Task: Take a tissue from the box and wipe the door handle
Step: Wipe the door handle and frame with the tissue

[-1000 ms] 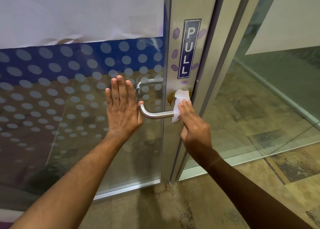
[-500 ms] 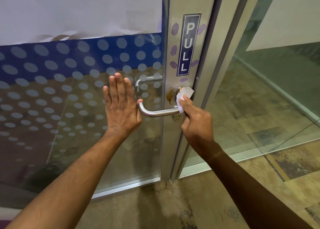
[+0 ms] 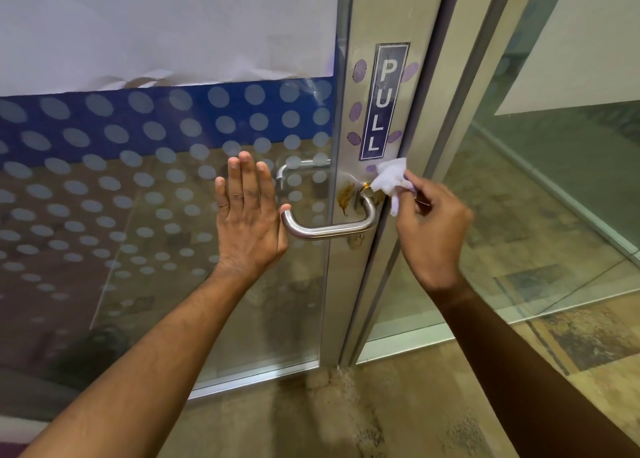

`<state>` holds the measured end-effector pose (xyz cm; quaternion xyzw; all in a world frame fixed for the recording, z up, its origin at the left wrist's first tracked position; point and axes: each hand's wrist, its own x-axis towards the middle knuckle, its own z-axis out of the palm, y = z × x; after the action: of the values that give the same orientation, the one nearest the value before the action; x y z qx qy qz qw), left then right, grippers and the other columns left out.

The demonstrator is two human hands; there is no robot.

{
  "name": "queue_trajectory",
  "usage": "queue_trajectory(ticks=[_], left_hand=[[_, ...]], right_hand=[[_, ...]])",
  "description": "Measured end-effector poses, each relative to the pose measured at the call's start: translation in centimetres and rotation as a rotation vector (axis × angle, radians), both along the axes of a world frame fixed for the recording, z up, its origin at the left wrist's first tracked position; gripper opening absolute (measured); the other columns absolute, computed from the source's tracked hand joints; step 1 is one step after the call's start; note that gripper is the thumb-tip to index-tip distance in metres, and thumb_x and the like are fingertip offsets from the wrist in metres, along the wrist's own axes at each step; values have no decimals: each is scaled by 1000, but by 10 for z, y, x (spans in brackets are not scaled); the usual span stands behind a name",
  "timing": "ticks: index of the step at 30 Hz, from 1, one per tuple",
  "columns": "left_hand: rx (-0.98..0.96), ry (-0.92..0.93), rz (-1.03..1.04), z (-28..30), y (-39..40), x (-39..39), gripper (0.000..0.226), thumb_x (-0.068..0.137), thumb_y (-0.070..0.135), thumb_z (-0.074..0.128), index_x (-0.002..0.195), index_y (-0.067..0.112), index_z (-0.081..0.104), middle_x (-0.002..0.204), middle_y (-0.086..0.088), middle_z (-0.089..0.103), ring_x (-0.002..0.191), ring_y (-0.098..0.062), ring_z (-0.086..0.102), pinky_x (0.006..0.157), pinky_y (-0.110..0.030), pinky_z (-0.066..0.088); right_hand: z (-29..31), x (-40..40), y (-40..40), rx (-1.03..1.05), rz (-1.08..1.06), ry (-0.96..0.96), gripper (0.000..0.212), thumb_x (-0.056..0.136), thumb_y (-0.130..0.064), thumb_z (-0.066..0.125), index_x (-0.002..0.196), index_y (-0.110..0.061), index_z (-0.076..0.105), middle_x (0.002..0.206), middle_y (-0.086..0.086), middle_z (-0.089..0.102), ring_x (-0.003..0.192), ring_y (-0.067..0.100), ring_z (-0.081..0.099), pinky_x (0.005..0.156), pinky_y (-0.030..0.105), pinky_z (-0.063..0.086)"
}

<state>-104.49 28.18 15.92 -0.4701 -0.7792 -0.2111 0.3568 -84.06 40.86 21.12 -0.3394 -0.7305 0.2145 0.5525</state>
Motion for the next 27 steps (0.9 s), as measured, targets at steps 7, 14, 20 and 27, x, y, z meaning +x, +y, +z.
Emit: queue_trajectory(ticks=[7,14,20,27], left_hand=[[-14,-10,6,1,-1,0,101,96,38,50,146,14,-35,150,-3,-48,142,-19,-38,118,-38,-22],[-34,-24,18,0,0,0,102,97,40,49,145,14,-37,148,-3,-50,141,-19,-40,117,-39,-23],[-20,-4,18,-1,1,-1,102,96,40,50,146,13,-34,150,-5,-48,142,-20,-38,118,-39,-23],[-2,5,7,0,1,-2,101,95,41,49,146,13,-34,150,-4,-47,143,-19,-37,118,-38,-23]], right_hand=[[3,-15,-6,196,120,-423,29,85,-27,69,106,-8,73,105,10,71,98,23,65,86,38,53],[12,-16,-5,232,147,-590,25,90,-22,58,102,-5,73,98,12,65,90,24,62,77,31,50],[23,-28,-5,307,52,-857,13,84,-10,67,94,-7,74,90,10,63,84,25,60,65,32,47],[14,-19,6,128,88,-531,13,84,-7,71,94,-13,77,83,4,75,68,12,65,67,14,52]])
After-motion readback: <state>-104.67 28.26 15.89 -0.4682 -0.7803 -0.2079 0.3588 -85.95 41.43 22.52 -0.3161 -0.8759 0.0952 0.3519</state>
